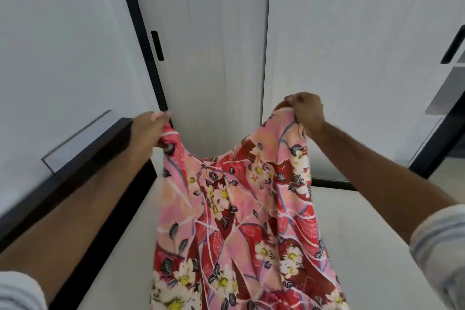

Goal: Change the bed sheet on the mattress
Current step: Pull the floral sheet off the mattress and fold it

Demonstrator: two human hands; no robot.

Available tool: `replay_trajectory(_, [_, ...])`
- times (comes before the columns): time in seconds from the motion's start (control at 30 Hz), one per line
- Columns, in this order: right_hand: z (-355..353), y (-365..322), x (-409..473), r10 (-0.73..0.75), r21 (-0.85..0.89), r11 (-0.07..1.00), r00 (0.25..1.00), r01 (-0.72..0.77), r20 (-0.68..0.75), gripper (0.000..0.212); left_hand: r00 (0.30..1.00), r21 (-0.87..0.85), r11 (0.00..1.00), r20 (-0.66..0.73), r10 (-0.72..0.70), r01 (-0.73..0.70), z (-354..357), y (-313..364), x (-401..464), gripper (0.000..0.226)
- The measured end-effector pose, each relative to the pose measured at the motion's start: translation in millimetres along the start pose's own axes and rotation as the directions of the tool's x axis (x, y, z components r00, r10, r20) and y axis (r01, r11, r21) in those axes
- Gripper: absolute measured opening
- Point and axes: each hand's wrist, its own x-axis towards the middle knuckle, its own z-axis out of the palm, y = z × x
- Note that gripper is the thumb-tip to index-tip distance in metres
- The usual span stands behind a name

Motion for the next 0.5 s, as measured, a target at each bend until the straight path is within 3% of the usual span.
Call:
replay_trajectory(0.1, [41,6,-42,0.045,0.015,0.999,0.997,-0.046,0.064,0.021,0.968,-0.018,0.998,0.244,-0.054,0.06,28,-26,-26,0.031])
replay_trajectory(0.2, [83,8,-89,0.075,0.064,0.994,0.991,-0.083,0.115,0.016,0.89,-0.019,0.987,0.435,-0.136,0.16,51,-64,-51,0.033])
replay_trajectory(0.37, [130,9,-158,0.017,0.081,0.996,0.98,-0.034,0.2,0.012,0.81,-0.034,0.969,0.556,-0.184,0.243,76,-105,-67,0.023])
replay_trajectory(0.5, [141,22,-191,0.034,0.126,0.991,0.988,-0.053,0.153,0.014,0.759,-0.125,0.923,0.615,-0.216,0.365,80,-108,-71,0.027])
